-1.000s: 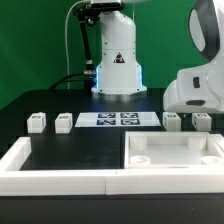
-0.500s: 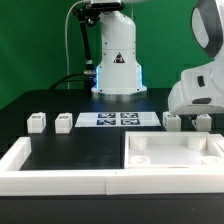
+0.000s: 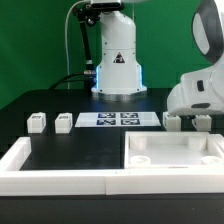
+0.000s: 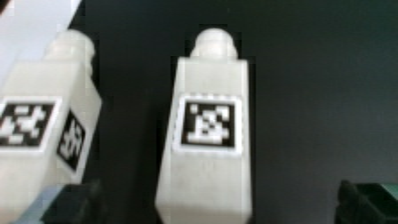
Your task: Assemble square table
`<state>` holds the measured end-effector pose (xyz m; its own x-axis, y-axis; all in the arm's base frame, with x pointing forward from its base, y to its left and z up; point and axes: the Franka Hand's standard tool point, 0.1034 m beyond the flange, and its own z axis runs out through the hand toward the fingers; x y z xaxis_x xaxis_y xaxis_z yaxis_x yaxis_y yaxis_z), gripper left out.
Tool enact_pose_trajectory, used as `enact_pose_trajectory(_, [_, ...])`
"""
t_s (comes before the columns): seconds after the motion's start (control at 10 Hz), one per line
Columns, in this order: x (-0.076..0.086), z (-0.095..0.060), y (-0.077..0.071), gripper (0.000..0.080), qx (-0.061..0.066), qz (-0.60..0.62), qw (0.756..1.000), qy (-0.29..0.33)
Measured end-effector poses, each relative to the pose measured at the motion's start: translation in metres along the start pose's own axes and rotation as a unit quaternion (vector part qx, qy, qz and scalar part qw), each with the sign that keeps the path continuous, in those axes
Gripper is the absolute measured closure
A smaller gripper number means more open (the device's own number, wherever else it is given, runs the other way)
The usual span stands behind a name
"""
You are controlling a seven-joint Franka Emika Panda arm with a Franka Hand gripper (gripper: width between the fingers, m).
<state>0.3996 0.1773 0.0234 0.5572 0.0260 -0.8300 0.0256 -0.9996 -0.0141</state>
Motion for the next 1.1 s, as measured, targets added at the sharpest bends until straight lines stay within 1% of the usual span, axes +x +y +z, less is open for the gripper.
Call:
enact_pose_trajectory(0.2, [0.003, 0.000, -0.002, 0.0150, 0.001, -0.001, 1.000, 0.002])
enact_pose_trajectory(0.5, [0.003, 0.006, -0.001, 0.0150, -0.001, -0.001, 1.000, -0.002])
enact_pose_trajectory(0.8, [0.002, 0.024, -0.002, 0.0150, -0.006, 0.000, 1.000, -0.010])
enact_pose_trajectory(1.1, [0.001, 0.030, -0.002, 0.0150, -0.008, 0.000, 1.000, -0.013])
